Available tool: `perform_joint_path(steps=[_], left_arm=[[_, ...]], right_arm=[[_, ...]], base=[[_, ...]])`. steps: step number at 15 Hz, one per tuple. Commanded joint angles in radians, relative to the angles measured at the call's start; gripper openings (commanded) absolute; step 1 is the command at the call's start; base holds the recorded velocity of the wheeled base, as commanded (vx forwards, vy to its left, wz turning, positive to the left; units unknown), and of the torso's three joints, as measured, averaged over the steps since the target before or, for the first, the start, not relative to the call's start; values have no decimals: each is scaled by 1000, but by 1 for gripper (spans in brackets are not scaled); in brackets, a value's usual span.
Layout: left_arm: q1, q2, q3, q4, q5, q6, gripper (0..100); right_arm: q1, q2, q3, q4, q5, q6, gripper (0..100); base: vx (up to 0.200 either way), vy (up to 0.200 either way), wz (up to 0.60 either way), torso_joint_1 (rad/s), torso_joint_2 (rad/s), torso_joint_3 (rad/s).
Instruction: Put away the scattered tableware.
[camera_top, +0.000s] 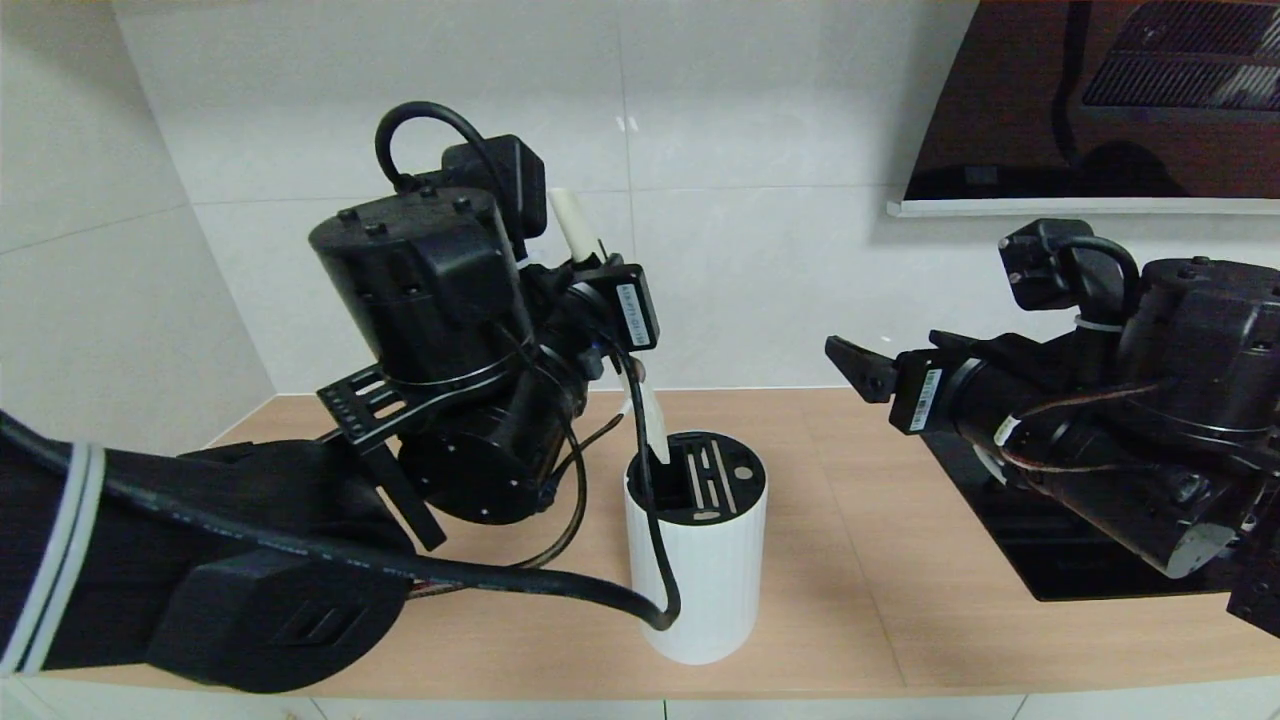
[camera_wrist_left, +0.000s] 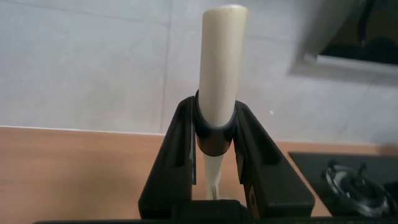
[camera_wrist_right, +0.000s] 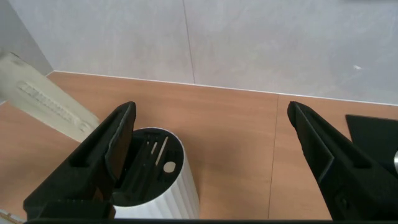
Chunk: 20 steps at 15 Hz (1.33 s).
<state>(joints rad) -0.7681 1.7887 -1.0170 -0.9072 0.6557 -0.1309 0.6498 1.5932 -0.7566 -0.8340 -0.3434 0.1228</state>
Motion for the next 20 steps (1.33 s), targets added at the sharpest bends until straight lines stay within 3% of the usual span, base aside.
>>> perform_joint_path(steps=[1, 6, 12, 20], left_arm=[[-2, 34, -2, -1, -1, -7, 0], [-8, 86, -2, -5, -1, -13, 0], [-16, 133, -2, -4, -2, -46, 0], [-28, 216, 18, -2, -2, -49, 0]], right_arm=[[1, 5, 0, 0, 0, 0, 100], [1, 2, 2, 0, 0, 0, 100], [1, -1, 8, -4, 0, 0, 100], [1, 2, 8, -4, 1, 0, 100]], base=[[0, 0, 0, 0, 0, 0], [0, 0, 0, 0, 0, 0], [0, 0, 0, 0, 0, 0], [0, 0, 0, 0, 0, 0]])
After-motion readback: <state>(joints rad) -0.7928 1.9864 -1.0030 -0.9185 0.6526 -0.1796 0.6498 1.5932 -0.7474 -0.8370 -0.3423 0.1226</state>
